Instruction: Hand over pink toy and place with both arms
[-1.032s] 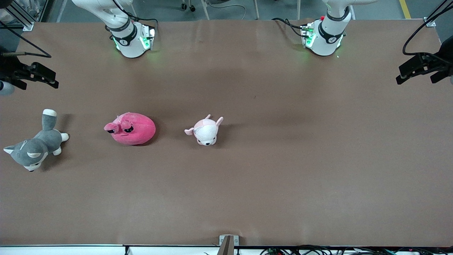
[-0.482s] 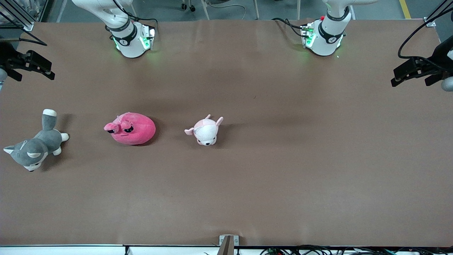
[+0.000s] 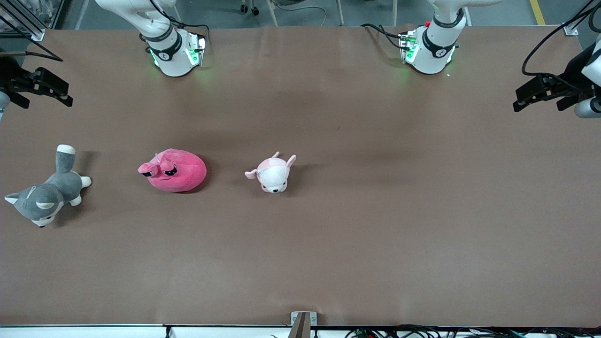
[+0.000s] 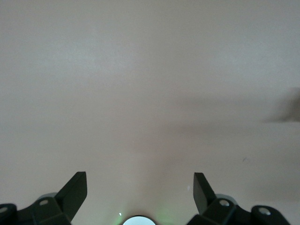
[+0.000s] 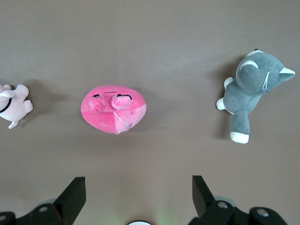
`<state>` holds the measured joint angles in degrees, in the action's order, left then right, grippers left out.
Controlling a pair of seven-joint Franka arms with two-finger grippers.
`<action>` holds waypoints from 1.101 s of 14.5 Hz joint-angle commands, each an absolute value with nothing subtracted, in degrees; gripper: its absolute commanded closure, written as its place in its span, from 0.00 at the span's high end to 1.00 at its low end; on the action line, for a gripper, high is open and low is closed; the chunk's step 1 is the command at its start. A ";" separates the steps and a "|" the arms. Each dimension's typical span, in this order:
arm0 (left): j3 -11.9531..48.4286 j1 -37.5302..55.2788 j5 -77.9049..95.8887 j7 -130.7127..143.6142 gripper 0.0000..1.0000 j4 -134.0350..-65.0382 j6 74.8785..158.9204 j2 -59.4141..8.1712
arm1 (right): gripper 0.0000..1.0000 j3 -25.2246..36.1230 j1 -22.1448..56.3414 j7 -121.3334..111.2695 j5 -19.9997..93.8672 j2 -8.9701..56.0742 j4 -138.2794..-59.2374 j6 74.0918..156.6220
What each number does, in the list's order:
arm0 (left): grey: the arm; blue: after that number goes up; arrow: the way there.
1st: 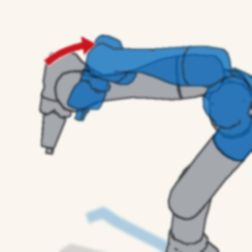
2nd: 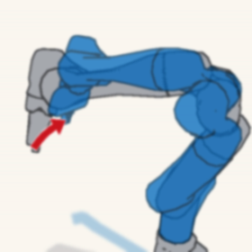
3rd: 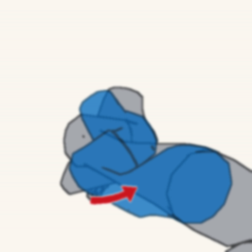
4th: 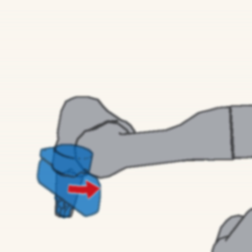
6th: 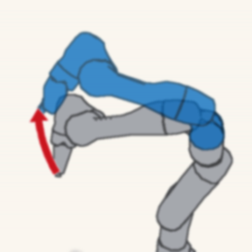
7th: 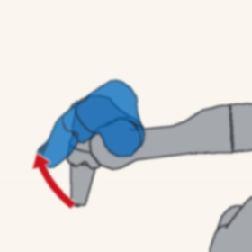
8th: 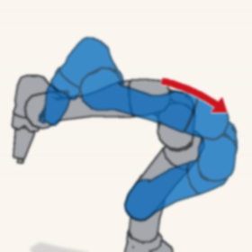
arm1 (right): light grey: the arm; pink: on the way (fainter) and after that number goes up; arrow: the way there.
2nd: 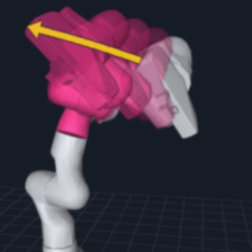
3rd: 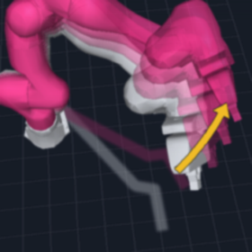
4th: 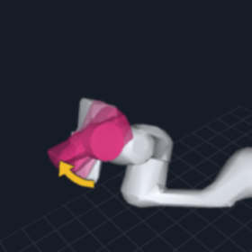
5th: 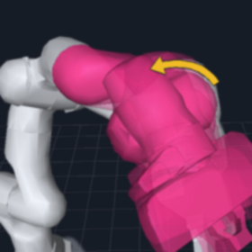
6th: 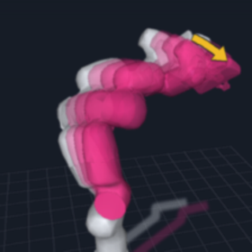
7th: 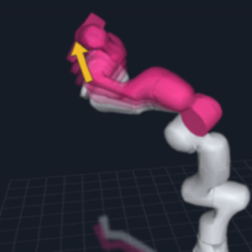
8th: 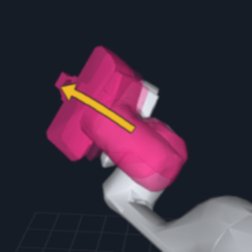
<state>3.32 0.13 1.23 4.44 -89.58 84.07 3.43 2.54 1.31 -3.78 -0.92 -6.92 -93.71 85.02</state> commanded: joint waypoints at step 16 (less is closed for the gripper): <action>3.08 -0.09 0.09 4.22 1.00 -86.48 82.62 1.93 | 1.00 2.46 1.32 -4.22 -1.67 -8.53 -95.19 85.43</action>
<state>3.04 -0.20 1.23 4.44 -88.23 84.01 2.51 2.55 1.32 -3.88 -0.92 -6.92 -93.74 85.00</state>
